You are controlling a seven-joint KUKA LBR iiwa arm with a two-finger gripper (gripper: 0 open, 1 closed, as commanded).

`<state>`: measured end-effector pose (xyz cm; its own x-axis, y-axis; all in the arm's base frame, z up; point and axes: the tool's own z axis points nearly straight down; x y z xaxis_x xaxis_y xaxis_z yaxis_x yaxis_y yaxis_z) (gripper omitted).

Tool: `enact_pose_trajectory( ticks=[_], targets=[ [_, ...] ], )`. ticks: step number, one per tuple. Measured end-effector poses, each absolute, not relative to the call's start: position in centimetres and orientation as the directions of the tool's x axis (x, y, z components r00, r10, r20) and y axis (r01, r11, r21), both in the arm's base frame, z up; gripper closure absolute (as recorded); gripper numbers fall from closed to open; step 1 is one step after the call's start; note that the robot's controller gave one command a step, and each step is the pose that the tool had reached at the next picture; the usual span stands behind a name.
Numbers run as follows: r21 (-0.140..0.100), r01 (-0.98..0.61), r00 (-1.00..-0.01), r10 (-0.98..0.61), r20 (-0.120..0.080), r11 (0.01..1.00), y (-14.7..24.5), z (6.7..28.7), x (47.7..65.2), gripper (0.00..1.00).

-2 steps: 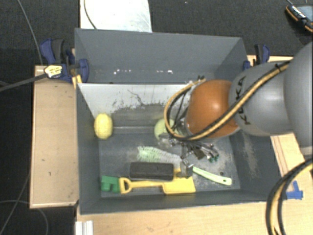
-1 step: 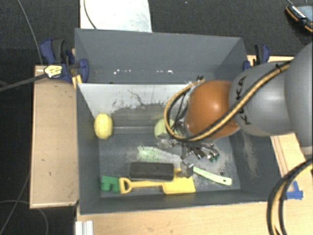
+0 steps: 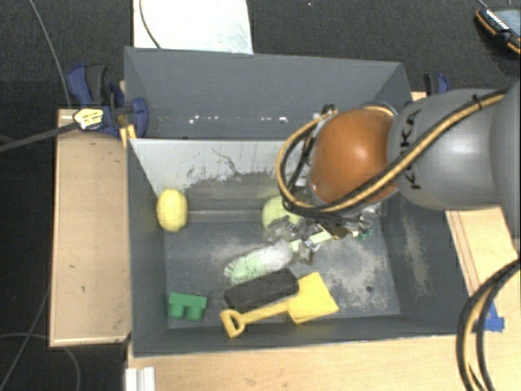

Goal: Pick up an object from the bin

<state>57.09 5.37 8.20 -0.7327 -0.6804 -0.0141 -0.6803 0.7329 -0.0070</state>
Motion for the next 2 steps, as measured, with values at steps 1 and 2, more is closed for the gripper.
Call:
enact_pose_trajectory(
  ticks=[1,2],
  targets=[
    [-0.007,-0.679,-0.734,-0.679,-0.014,0.734,5.38,8.21,57.07,1.0],
    [-0.007,-0.683,-0.73,-0.683,-0.015,0.73,5.59,8.48,56.7,1.0]
  ],
)
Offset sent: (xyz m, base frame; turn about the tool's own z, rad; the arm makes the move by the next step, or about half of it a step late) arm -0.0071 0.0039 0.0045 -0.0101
